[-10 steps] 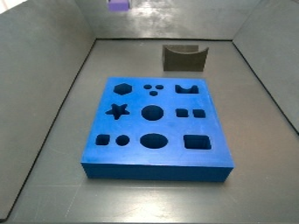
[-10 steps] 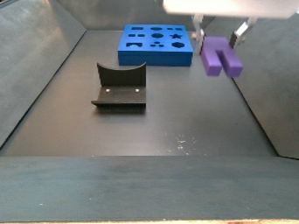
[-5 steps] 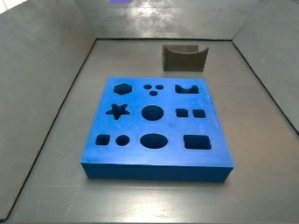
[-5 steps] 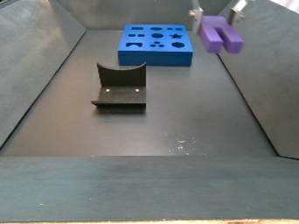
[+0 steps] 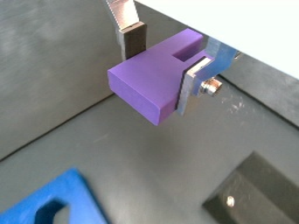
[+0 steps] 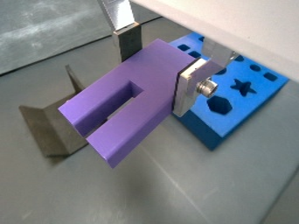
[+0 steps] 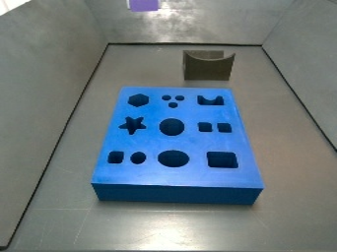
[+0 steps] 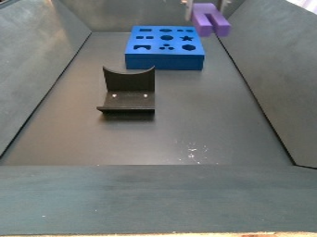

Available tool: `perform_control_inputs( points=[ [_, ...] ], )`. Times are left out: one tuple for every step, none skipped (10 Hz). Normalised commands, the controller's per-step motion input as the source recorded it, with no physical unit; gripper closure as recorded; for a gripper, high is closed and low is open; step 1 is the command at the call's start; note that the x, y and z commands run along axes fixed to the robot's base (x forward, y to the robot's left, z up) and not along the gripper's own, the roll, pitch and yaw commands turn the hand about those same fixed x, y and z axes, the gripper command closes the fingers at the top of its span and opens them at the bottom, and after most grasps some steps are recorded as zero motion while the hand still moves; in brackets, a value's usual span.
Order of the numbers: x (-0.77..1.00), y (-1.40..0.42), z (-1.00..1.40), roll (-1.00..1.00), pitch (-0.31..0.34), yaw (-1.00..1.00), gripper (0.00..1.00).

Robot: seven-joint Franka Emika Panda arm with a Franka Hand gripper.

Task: Pick up the double-square object. Move up. Rotate the double-square object. Place the double-square object on the fixture. Regrasp the double-square object. Move to above the board. Insert the double-square object.
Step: Place the double-square object on the fixture.

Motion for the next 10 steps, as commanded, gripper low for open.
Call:
perform_control_inputs(
  points=[
    [0.58, -0.08, 0.01, -0.07, 0.153, 0.04, 1.00],
    [0.46, -0.07, 0.01, -0.07, 0.156, 0.03, 1.00],
    [0.37, -0.05, 0.01, -0.07, 0.158, 0.03, 1.00],
    [0.31, -0.04, 0.01, -0.07, 0.158, 0.03, 1.00],
    [0.19, -0.03, 0.01, -0.07, 0.153, 0.03, 1.00],
    [1.00, 0.39, -0.03, -1.00, -0.075, -0.24, 1.00],
    [1.00, 0.40, -0.03, -1.00, -0.077, -0.24, 1.00],
    [1.00, 0.37, -0.04, -1.00, -0.069, -0.23, 1.00],
    [1.00, 0.29, -0.03, -1.00, -0.052, -0.22, 1.00],
    [1.00, 0.27, -0.02, -1.00, -0.040, -0.21, 1.00]
  ],
)
